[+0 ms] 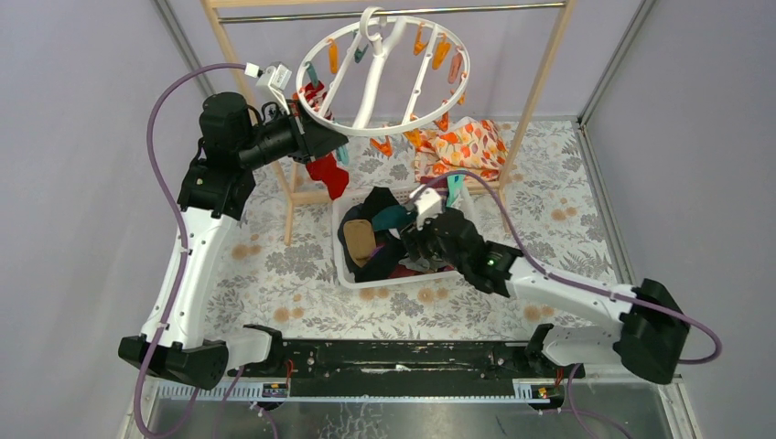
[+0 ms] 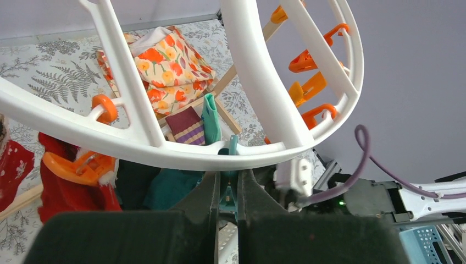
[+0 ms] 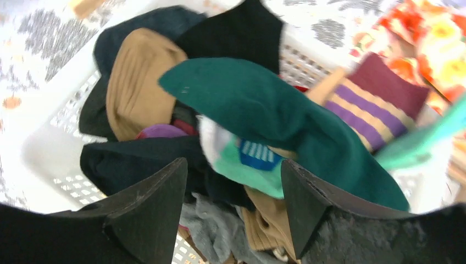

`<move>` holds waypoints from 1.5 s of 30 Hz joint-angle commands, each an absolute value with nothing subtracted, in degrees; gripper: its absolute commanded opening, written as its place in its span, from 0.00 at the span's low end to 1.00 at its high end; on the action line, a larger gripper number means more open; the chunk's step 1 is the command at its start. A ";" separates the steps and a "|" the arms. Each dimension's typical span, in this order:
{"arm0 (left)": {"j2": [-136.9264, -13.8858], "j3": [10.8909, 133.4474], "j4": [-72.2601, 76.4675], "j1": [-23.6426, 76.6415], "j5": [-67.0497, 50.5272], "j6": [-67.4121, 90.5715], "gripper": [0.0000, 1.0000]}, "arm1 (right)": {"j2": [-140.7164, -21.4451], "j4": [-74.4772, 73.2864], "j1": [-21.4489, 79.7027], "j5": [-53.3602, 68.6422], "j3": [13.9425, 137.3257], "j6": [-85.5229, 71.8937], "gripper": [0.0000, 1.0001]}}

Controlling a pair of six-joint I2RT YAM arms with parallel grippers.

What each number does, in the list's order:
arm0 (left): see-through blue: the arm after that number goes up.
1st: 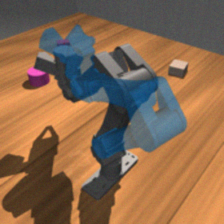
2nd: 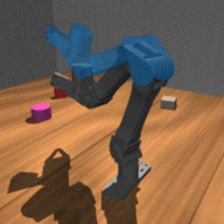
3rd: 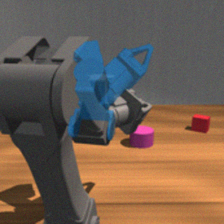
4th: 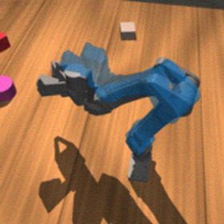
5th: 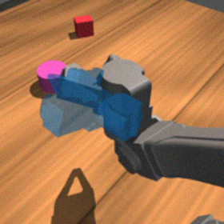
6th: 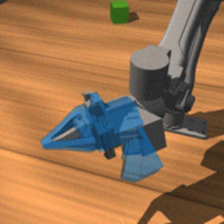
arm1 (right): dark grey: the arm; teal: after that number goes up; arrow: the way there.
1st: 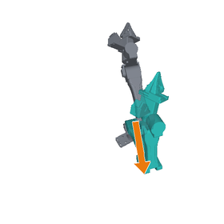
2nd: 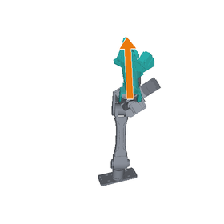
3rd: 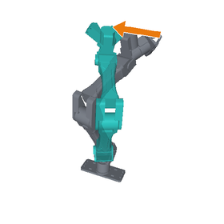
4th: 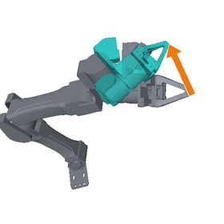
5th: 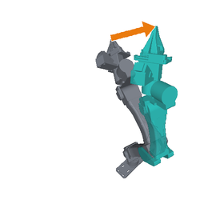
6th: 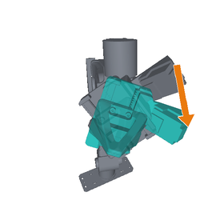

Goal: Clip the socks to the hanger
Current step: Pick up the sock from the bin.

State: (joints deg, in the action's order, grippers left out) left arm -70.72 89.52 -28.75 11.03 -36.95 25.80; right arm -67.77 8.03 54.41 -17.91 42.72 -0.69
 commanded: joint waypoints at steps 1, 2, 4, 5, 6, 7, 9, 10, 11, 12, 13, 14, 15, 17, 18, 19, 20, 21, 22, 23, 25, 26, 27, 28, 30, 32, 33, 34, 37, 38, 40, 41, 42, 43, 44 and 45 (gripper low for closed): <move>-69.46 89.54 -27.07 10.27 -37.65 24.46 0.00 | -74.13 3.68 52.70 -3.80 51.96 9.64 0.68; -69.36 89.35 -27.07 10.25 -37.70 24.39 0.00 | -75.39 3.76 52.22 -3.73 52.78 10.04 0.68; -69.26 89.01 -27.07 10.21 -37.91 24.34 0.00 | -77.58 5.15 52.04 -2.69 53.76 11.12 0.68; -69.26 88.83 -27.07 10.20 -38.01 24.27 0.00 | -78.70 5.79 52.03 -2.18 54.39 11.42 0.68; -69.18 88.67 -27.07 10.07 -38.05 24.22 0.00 | -79.95 6.27 52.03 -1.59 55.05 11.75 0.68; -69.06 88.60 -27.07 9.98 -38.20 24.13 0.00 | -81.28 6.85 52.03 -1.51 55.70 11.97 0.67; -68.99 88.56 -27.07 9.81 -38.44 24.00 0.00 | -83.78 7.16 52.03 -0.61 57.27 12.88 0.66; -68.97 88.51 -27.05 9.64 -38.60 23.92 0.00 | -84.82 7.24 52.04 -0.42 58.05 13.44 0.66; -68.84 88.51 -27.07 9.48 -38.78 23.91 0.00 | -85.95 7.28 52.04 -0.48 58.66 13.93 0.65; -68.74 88.51 -27.07 9.35 -38.95 23.91 0.00 | -86.87 7.29 52.04 -1.02 59.35 14.51 0.65; -68.72 88.51 -27.07 9.25 -39.01 23.91 0.00 | -87.64 7.37 52.03 -1.60 59.81 15.11 0.64; -68.69 88.43 -27.11 9.15 -39.17 23.91 0.00 | -88.41 7.45 52.03 -2.19 60.22 15.93 0.63; -68.65 88.35 -27.08 8.98 -39.34 23.91 0.00 | -88.87 7.54 52.10 -2.57 60.55 16.52 0.62; -68.64 88.13 -27.07 8.84 -39.53 23.91 0.00 | -89.67 8.04 52.12 -3.35 60.91 17.64 0.59; -68.60 88.13 -27.05 8.80 -39.59 23.87 0.00 | -89.80 8.38 52.12 -4.01 61.06 17.88 0.57; -68.63 88.05 -27.07 8.71 -39.72 23.90 0.00 | -89.96 8.76 52.12 -5.02 61.20 18.04 0.53; -68.72 87.97 -27.00 8.56 -39.79 23.89 0.00 | -89.94 9.13 52.08 -6.07 61.32 18.14 0.49; -68.73 87.91 -26.99 8.50 -39.88 23.90 0.00 | -89.68 9.47 52.09 -6.66 61.28 18.19 0.43; -68.66 87.77 -26.98 8.48 -40.03 23.91 0.00 | -89.16 9.98 52.08 -6.73 61.08 18.19 0.37; -68.65 87.70 -26.97 8.39 -40.14 23.91 0.00 | -88.57 10.69 52.11 -6.65 60.62 18.26 0.30; -68.58 87.67 -26.98 8.23 -40.38 23.91 0.00 | -87.08 11.63 52.12 -6.34 59.99 18.00 0.17; -68.52 87.61 -26.94 8.18 -40.42 23.91 0.00 | -86.23 11.68 52.16 -5.98 59.76 17.86 0.12; -68.47 87.62 -26.94 8.10 -40.44 23.88 0.00 | -85.25 11.73 52.20 -5.54 59.46 17.84 0.09; -68.43 87.67 -26.92 8.01 -40.43 23.90 0.00 | -84.40 11.78 52.25 -5.32 59.09 17.84 0.06; -68.38 87.70 -26.98 7.88 -40.64 23.95 0.00 | -82.90 11.66 52.29 -4.83 58.45 18.01 0.07; -68.25 87.73 -26.95 7.78 -40.84 24.08 0.00 | -82.18 10.34 52.38 -3.83 58.30 18.93 0.24; -68.24 87.84 -26.91 7.76 -40.93 24.15 0.00 | -82.10 9.62 52.48 -3.50 58.23 19.77 0.35; -68.28 87.97 -26.90 7.74 -40.95 24.21 0.00 | -82.15 9.13 52.66 -3.50 58.12 20.72 0.40; -68.10 87.81 -26.89 7.58 -41.02 24.26 0.00 | -82.63 7.65 53.09 -3.34 58.56 22.65 0.44; -68.06 87.67 -26.87 7.47 -41.09 24.21 0.00 | -82.82 7.42 53.46 -3.30 58.76 23.28 0.46; -67.90 87.57 -26.86 7.35 -41.21 24.04 0.00 | -83.64 6.74 54.69 -3.17 59.44 25.35 0.52; -67.86 87.58 -26.87 7.18 -41.30 24.00 0.00 | -84.24 6.36 55.45 -3.77 59.89 26.62 0.54; -67.78 87.57 -26.83 7.06 -41.38 23.99 0.00 | -85.07 5.90 56.33 -4.50 60.39 28.21 0.56; -67.78 87.54 -26.86 6.91 -41.55 23.99 0.00 | -85.89 5.43 57.15 -5.35 60.99 29.65 0.57; -67.85 87.59 -26.89 6.82 -41.77 24.07 0.00 | -86.90 5.17 58.02 -6.32 61.70 31.25 0.58; -67.77 87.55 -26.89 6.70 -41.97 24.08 0.00 | -87.76 5.41 58.88 -7.81 62.11 33.21 0.59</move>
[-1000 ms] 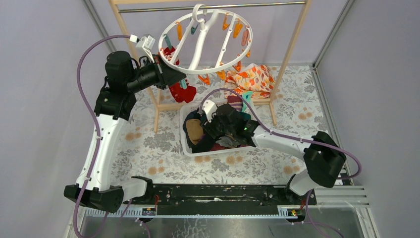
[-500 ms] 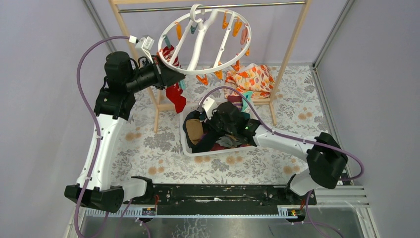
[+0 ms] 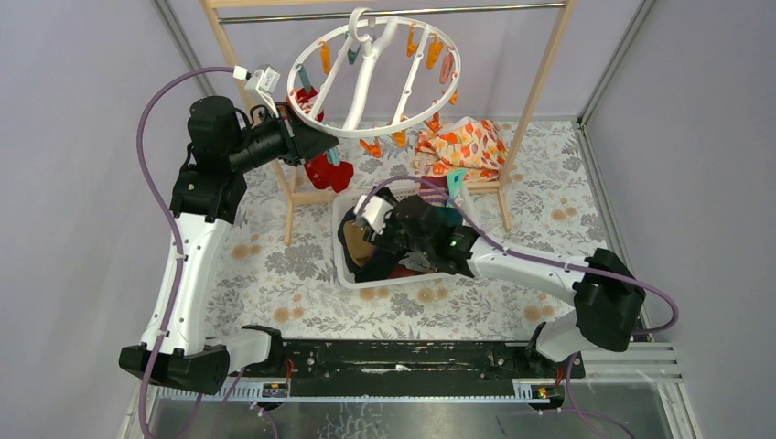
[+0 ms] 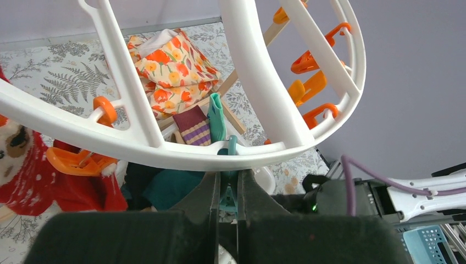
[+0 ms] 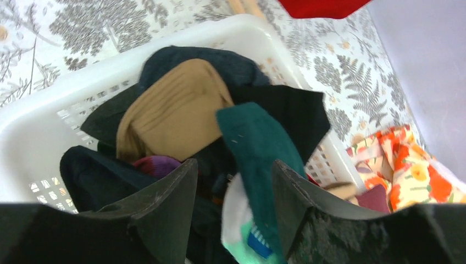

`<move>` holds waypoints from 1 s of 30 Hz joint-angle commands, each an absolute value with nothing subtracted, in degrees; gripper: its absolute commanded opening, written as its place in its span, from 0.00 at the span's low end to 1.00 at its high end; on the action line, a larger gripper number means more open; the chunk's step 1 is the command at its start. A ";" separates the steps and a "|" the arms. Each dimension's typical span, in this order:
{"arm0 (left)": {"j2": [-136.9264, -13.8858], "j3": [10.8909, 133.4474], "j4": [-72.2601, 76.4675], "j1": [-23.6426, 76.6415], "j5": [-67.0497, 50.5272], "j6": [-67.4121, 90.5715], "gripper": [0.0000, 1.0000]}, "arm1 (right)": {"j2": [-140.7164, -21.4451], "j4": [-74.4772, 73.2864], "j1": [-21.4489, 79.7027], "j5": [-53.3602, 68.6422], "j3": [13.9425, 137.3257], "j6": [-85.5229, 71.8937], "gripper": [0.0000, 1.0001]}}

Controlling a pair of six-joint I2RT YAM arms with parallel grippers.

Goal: Clip the socks to the hanger
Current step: Pick up the sock from the bin.

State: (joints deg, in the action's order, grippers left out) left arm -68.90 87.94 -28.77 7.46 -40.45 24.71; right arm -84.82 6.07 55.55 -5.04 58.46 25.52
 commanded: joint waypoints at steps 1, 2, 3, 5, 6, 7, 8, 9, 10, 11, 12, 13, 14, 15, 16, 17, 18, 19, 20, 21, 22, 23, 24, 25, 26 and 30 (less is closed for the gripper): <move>-67.85 87.46 -26.88 6.62 -42.07 24.08 0.00 | -88.79 5.60 59.59 -9.34 62.66 34.37 0.59; -67.77 87.52 -26.87 6.52 -42.17 24.08 0.00 | -89.82 5.62 60.15 -10.41 63.30 35.51 0.59; -67.83 87.55 -26.81 6.38 -42.31 24.08 0.00 | -90.76 5.88 60.65 -11.69 63.94 36.53 0.59; -67.86 87.62 -26.87 6.20 -42.59 24.08 0.00 | -93.18 6.19 61.46 -14.32 65.33 38.84 0.59; -67.89 87.65 -26.84 6.09 -42.74 24.08 0.00 | -94.11 6.68 61.97 -15.85 65.91 40.09 0.59; -67.80 87.67 -26.85 5.95 -42.86 24.09 0.00 | -95.07 6.90 62.42 -17.53 66.37 41.63 0.58; -67.77 87.68 -26.89 5.85 -42.95 24.08 0.00 | -95.86 7.06 62.95 -18.98 66.78 42.93 0.57; -67.75 87.66 -26.87 5.74 -43.10 24.14 0.00 | -96.56 7.33 63.41 -20.26 67.06 44.14 0.56; -67.71 87.65 -26.96 5.69 -43.21 24.17 0.00 | -97.06 7.21 63.74 -21.20 67.28 45.28 0.55; -67.68 87.63 -26.94 5.55 -43.32 24.17 0.00 | -97.50 6.94 63.99 -21.75 67.51 46.13 0.54; -67.63 87.59 -26.98 5.54 -43.43 24.17 0.00 | -97.89 6.68 64.13 -22.32 67.65 47.02 0.53; -67.67 87.61 -26.98 5.46 -43.46 24.17 0.00 | -98.29 6.53 64.32 -23.30 67.75 47.86 0.52; -67.66 87.61 -26.98 5.37 -43.50 24.17 0.00 | -98.56 6.51 64.40 -23.82 67.78 48.64 0.51; -67.63 87.48 -26.98 5.27 -43.58 24.17 0.00 | -98.73 6.50 64.44 -24.67 67.77 49.34 0.49; -67.63 87.50 -26.97 5.20 -43.66 24.19 0.00 | -98.74 6.50 64.47 -25.12 67.64 49.87 0.46; -67.64 87.46 -26.96 5.19 -43.74 24.24 0.00 | -98.66 6.61 64.51 -25.51 67.55 50.18 0.44; -67.59 87.44 -26.91 5.19 -43.77 24.19 0.00 | -98.45 6.75 64.51 -26.03 67.35 50.45 0.40; -67.63 87.43 -26.91 5.09 -43.85 24.17 0.00 | -98.18 6.95 64.51 -26.34 67.14 50.57 0.33; -67.59 87.51 -26.92 5.03 -43.85 24.17 0.00 | -97.80 7.09 64.52 -26.43 66.93 50.62 0.27; -67.54 87.46 -26.97 4.99 -43.86 24.17 0.00 | -97.37 7.30 64.54 -26.44 66.69 50.55 0.18; -67.58 87.42 -26.98 4.99 -43.93 24.25 0.00 | -96.86 7.52 64.51 -26.26 66.49 50.27 0.12; -67.59 87.39 -26.97 4.98 -43.94 24.26 0.00 | -96.22 7.48 64.51 -25.99 66.41 49.89 0.05; -67.59 87.42 -26.96 5.01 -44.02 24.26 0.00 | -95.51 7.61 64.51 -25.66 66.32 49.20 0.01; -67.52 87.43 -26.98 5.01 -43.95 24.26 0.00 | -94.49 7.64 64.51 -24.94 66.28 48.14 0.00; -67.50 87.33 -26.98 4.94 -43.90 24.26 0.00 | -93.38 7.71 64.51 -24.19 66.20 46.99 0.00; -67.41 87.29 -26.98 4.92 -43.86 24.21 0.00 | -87.68 6.94 64.51 -20.34 66.62 41.24 0.00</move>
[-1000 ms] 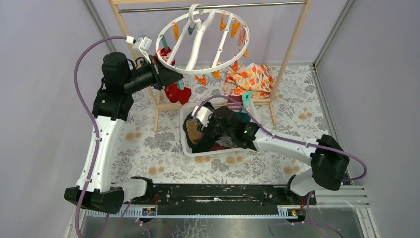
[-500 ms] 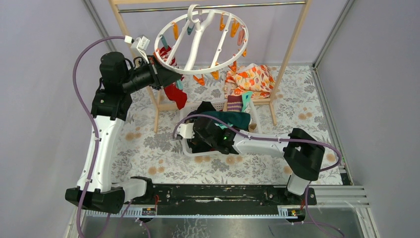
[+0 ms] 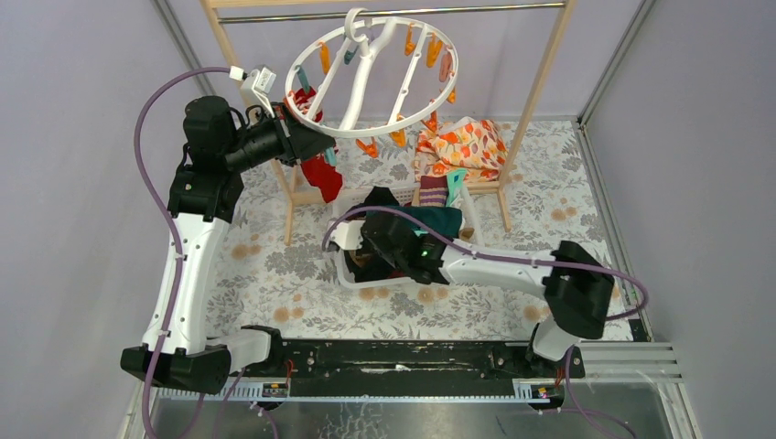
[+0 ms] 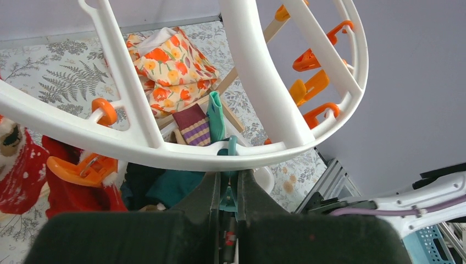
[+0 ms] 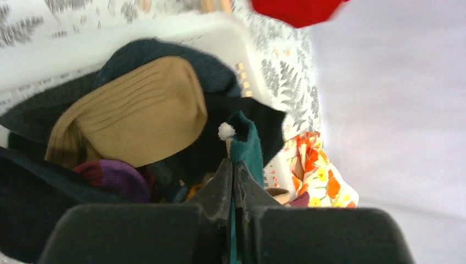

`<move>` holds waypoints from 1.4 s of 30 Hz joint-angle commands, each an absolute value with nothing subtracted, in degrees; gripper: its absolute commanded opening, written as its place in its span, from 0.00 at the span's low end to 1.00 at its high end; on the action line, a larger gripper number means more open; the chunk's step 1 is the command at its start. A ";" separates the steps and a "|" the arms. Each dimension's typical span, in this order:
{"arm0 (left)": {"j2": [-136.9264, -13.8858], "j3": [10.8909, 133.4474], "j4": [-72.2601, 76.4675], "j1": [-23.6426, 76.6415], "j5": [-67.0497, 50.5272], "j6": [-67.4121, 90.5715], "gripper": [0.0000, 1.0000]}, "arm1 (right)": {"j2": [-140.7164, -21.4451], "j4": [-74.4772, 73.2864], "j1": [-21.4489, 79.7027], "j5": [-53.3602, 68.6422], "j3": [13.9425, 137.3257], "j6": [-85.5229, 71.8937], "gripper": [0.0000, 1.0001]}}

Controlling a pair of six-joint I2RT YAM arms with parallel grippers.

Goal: Clip the socks to the hanger
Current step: Pick up the sock from the bin.

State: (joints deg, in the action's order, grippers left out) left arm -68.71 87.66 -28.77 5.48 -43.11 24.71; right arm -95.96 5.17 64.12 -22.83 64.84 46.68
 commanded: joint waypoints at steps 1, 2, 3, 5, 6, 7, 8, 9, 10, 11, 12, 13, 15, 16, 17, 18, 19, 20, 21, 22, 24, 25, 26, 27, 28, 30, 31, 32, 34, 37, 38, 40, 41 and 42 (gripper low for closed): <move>-67.41 87.39 -26.98 4.92 -43.78 24.23 0.00 | -86.25 6.64 64.56 -19.47 66.83 39.93 0.00; -67.41 87.36 -26.97 4.88 -43.84 24.30 0.00 | -84.63 6.15 64.52 -18.56 67.21 38.47 0.00; -67.32 87.46 -26.94 4.92 -43.85 24.38 0.00 | -83.09 5.86 64.52 -17.68 67.50 37.02 0.00; -67.25 87.55 -26.90 4.91 -43.86 24.51 0.00 | -79.34 5.85 64.51 -16.55 67.82 34.47 0.00; -67.16 87.61 -26.89 4.90 -43.86 24.56 0.00 | -77.84 6.11 64.49 -16.13 67.85 33.36 0.00; -67.07 87.61 -26.89 4.92 -43.88 24.60 0.00 | -76.44 6.55 64.51 -16.09 67.84 32.38 0.00; -67.00 87.56 -26.89 4.92 -43.87 24.65 0.00 | -75.08 6.85 64.46 -15.98 67.92 31.35 0.00; -67.00 87.59 -26.89 4.92 -43.86 24.69 0.00 | -73.87 7.26 64.43 -15.87 67.94 30.58 0.00; -66.90 87.61 -26.89 4.87 -43.86 24.82 0.00 | -72.63 7.82 64.42 -15.95 67.94 29.96 0.00; -66.81 87.69 -26.87 4.87 -43.93 24.89 0.00 | -71.50 8.31 64.42 -16.01 68.06 28.99 0.00; -66.80 87.76 -26.89 4.87 -43.94 25.06 0.00 | -70.49 8.64 64.42 -15.91 68.36 28.09 0.00; -66.73 87.91 -26.89 4.92 -43.95 25.16 0.00 | -69.47 8.65 64.42 -15.57 68.76 26.91 0.00; -66.56 88.05 -26.89 4.90 -44.18 25.38 0.00 | -67.88 8.01 64.45 -14.17 69.96 24.29 0.00; -66.47 88.13 -26.85 4.92 -44.33 25.58 0.00 | -67.28 7.59 64.43 -13.23 70.52 22.82 0.00; -66.38 88.11 -26.82 4.92 -44.56 25.70 0.00 | -66.84 7.16 64.42 -12.13 70.87 21.31 0.00; -66.28 88.07 -26.64 4.92 -44.82 25.93 0.00 | -66.46 6.86 64.42 -10.87 70.91 19.62 0.00; -66.19 88.01 -26.40 4.92 -45.09 26.19 0.00 | -66.23 6.57 64.35 -9.27 70.74 17.83 0.00; -66.12 87.87 -26.18 4.92 -45.47 26.46 0.00 | -66.08 6.62 64.27 -7.63 70.19 15.58 0.00; -66.02 87.71 -25.88 4.92 -45.78 26.80 0.00 | -65.92 7.27 64.08 -5.84 69.35 12.12 0.00; -65.90 87.41 -25.27 4.88 -46.13 27.27 0.00 | -65.65 8.83 63.70 -3.82 67.76 9.34 0.00; -65.74 86.82 -24.40 4.92 -46.97 28.03 0.00 | -64.92 14.56 62.33 0.38 63.28 2.80 0.00; -65.74 86.50 -24.06 4.91 -47.41 28.41 0.00 | -64.52 18.63 61.29 2.66 60.58 -0.55 0.00; -65.74 86.17 -23.72 4.90 -47.75 28.65 0.00 | -64.44 23.04 60.21 4.68 58.10 -4.63 0.00; -65.82 85.76 -23.39 4.90 -48.02 28.92 0.00 | -64.61 27.29 58.98 6.57 55.65 -7.85 0.00; -65.87 85.61 -23.09 4.92 -48.27 29.17 0.00 | -65.13 31.09 57.99 8.48 53.88 -10.96 0.00; -66.00 85.21 -22.71 4.92 -48.81 29.54 0.00 | -66.26 37.08 56.25 10.04 51.56 -15.54 0.00; -65.98 85.04 -22.52 4.92 -49.05 29.72 0.00 | -66.98 39.65 55.67 10.42 50.76 -17.37 0.00; -66.00 84.75 -22.34 4.91 -49.23 29.85 0.00 | -67.61 42.02 55.09 11.01 50.04 -18.79 0.00; -65.84 84.16 -21.63 4.92 -49.89 30.26 0.00 | -69.30 45.84 54.14 12.86 49.54 -21.59 0.00; -65.68 83.65 -20.86 4.90 -51.35 30.49 0.00 | -71.69 49.65 52.00 16.85 49.91 -26.28 0.00; -65.66 83.60 -20.71 4.92 -51.91 30.56 0.00 | -72.32 51.36 51.20 17.86 49.82 -28.36 0.00; -65.65 83.42 -19.81 4.89 -52.84 31.28 0.00 | -73.50 56.43 49.36 19.45 48.48 -32.74 0.00; -65.61 83.15 -19.07 4.92 -53.35 31.88 0.00 | -74.18 59.94 48.76 19.95 47.26 -35.28 0.00; -65.57 82.83 -18.14 4.92 -53.89 32.66 0.00 | -75.04 64.59 48.13 20.70 46.52 -37.69 0.00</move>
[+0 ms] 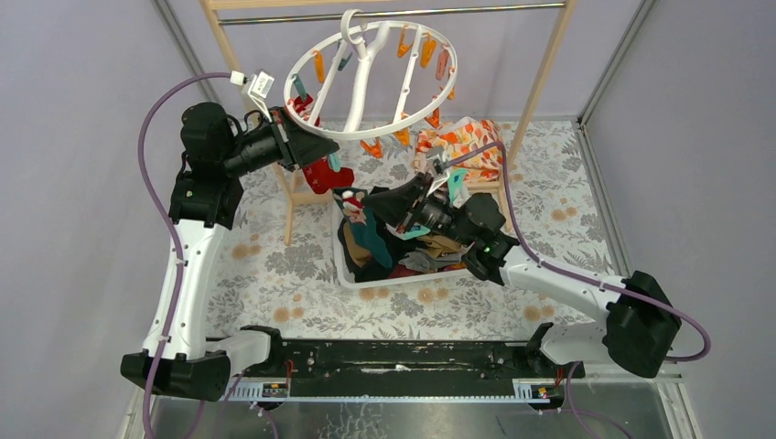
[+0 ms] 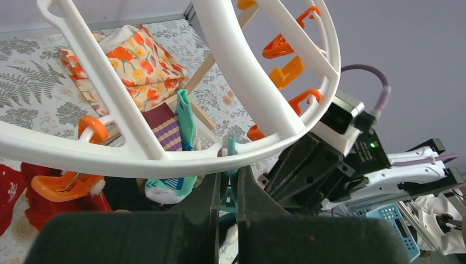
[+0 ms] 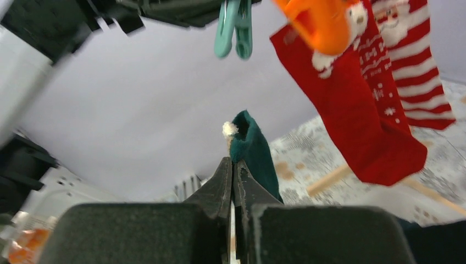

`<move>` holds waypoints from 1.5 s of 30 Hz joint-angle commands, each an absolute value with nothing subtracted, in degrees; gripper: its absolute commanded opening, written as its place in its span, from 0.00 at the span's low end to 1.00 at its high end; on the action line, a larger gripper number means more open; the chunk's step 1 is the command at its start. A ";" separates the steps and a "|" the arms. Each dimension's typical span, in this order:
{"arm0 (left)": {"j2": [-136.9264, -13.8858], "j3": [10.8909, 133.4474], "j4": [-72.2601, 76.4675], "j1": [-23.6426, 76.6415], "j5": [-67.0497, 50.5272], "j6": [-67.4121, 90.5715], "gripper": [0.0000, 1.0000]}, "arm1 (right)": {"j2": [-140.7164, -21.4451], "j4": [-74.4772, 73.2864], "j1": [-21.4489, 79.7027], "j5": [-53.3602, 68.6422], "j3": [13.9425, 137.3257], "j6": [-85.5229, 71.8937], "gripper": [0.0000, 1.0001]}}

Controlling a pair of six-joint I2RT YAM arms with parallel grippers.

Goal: Clip the socks to the hanger
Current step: Pick up the sock from the bin, then clamp the sock onto the hanger.

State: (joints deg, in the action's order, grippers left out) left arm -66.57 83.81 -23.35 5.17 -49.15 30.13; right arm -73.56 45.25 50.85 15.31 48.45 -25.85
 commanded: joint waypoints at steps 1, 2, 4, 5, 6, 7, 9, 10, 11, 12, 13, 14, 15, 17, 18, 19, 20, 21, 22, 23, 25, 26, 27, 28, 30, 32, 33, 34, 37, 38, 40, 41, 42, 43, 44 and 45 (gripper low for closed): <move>-65.51 82.43 -17.10 4.86 -54.53 33.56 0.00 | -76.19 67.81 47.63 21.46 46.17 -40.21 0.00; -65.48 81.96 -16.08 4.86 -55.24 34.36 0.00 | -77.34 70.49 47.27 22.51 46.07 -43.37 0.00; -65.35 81.39 -14.27 4.82 -56.75 35.64 0.00 | -79.85 74.96 46.58 24.79 46.57 -47.49 0.00; -65.36 81.15 -13.77 4.81 -57.18 36.10 0.00 | -81.00 76.75 46.13 25.98 47.11 -49.34 0.00; -65.35 81.11 -13.65 4.85 -57.43 36.32 0.00 | -82.36 78.52 45.81 27.19 47.89 -51.45 0.00; -65.38 81.19 -13.51 4.84 -57.71 36.49 0.00 | -83.55 79.96 45.39 28.69 48.77 -53.39 0.00; -65.54 81.30 -13.41 4.83 -58.36 36.68 0.00 | -86.02 82.47 44.70 30.62 50.27 -56.37 0.00; -65.61 81.34 -13.35 4.83 -58.70 36.87 0.00 | -86.69 83.01 44.45 31.36 50.88 -57.29 0.00; -65.65 81.38 -13.20 4.82 -59.07 37.18 0.00 | -87.15 83.08 44.23 31.72 51.36 -57.77 0.00; -65.73 81.46 -13.20 4.82 -59.39 37.44 0.00 | -87.33 83.03 44.01 32.05 51.67 -58.12 0.00; -65.78 81.56 -13.16 4.83 -59.76 37.56 0.00 | -87.44 83.05 43.81 32.19 51.91 -58.38 0.00; -65.82 81.56 -13.13 4.83 -60.13 37.68 0.00 | -87.47 83.19 43.59 32.17 52.01 -58.63 0.00; -65.83 81.62 -13.18 4.83 -60.43 37.76 0.00 | -87.57 83.30 43.37 32.26 52.15 -58.93 0.00; -66.02 81.59 -12.99 4.83 -60.85 37.92 0.00 | -88.03 83.42 42.90 32.34 52.80 -59.91 0.00; -66.08 81.59 -12.88 4.83 -61.13 38.03 0.00 | -88.47 83.57 42.55 32.31 53.20 -60.51 0.00; -66.16 81.54 -12.70 4.79 -61.36 38.22 0.00 | -89.00 83.79 42.38 32.28 53.70 -61.26 0.00; -66.16 81.36 -12.40 4.78 -61.43 38.30 0.00 | -89.59 84.21 42.25 32.50 54.23 -62.17 0.00; -66.13 81.26 -12.21 4.78 -61.36 38.39 0.00 | -90.25 85.07 42.13 32.87 54.88 -63.01 0.00; -66.08 81.07 -12.00 4.81 -61.35 38.47 0.00 | -90.87 85.65 42.11 33.38 55.43 -63.83 0.00; -66.01 80.93 -11.82 4.75 -61.41 38.61 0.00 | -91.34 86.00 42.02 33.77 55.94 -64.36 0.00; -66.09 80.81 -11.36 4.75 -61.89 39.30 0.00 | -91.75 85.97 41.93 33.94 56.32 -64.64 0.00; -66.17 80.86 -11.38 4.75 -62.18 39.37 0.00 | -91.82 85.99 41.77 33.85 56.34 -64.68 0.00; -66.18 80.91 -11.35 4.75 -62.42 39.38 0.00 | -91.89 86.01 41.64 33.67 56.34 -64.73 0.00; -66.16 80.99 -11.34 4.75 -62.69 39.38 0.00 | -91.92 86.02 41.38 33.54 56.40 -64.88 0.00; -66.18 81.01 -11.46 4.62 -63.06 39.29 0.00 | -92.21 86.30 40.95 33.22 56.59 -65.67 0.00; -66.33 80.99 -11.51 4.66 -63.19 39.29 0.00 | -92.83 87.68 40.88 32.56 56.75 -66.43 0.00; -66.50 81.15 -11.46 4.66 -63.26 39.36 0.00 | -93.31 88.30 40.84 32.30 56.96 -67.00 0.00; -66.62 81.28 -11.44 4.66 -63.34 39.45 0.00 | -93.86 89.04 40.84 32.40 57.28 -67.62 0.00; -66.62 81.47 -11.54 4.66 -63.45 39.46 0.00 | -95.09 91.25 40.82 32.90 57.57 -69.07 0.00; -66.56 81.42 -11.52 4.66 -63.47 39.46 0.00 | -95.23 91.51 40.82 32.87 57.57 -69.23 0.00; -66.53 81.30 -11.59 4.64 -63.55 39.42 0.00 | -95.44 91.53 40.85 32.96 57.63 -69.26 0.00; -66.60 81.32 -11.60 4.66 -63.59 39.46 0.00 | -95.45 91.51 40.81 33.03 57.72 -69.26 0.00; -66.62 81.28 -11.56 4.66 -63.68 39.46 0.00 | -95.45 91.57 40.86 32.90 57.74 -69.19 0.00; -66.62 81.25 -11.52 4.64 -63.72 39.46 0.00 | -95.49 91.62 40.84 32.74 57.82 -69.25 0.00; -66.64 81.25 -11.51 4.66 -63.72 39.46 0.00 | -95.61 91.72 40.80 32.70 58.02 -69.30 0.00; -66.65 81.22 -11.59 4.62 -63.72 39.46 0.00 | -95.81 91.94 40.83 32.70 58.27 -69.53 0.00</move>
State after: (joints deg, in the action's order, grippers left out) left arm -66.87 81.25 -14.87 4.71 -59.40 39.07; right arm -96.01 86.54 41.19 32.53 55.05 -68.31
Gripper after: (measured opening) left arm 0.092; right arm 0.013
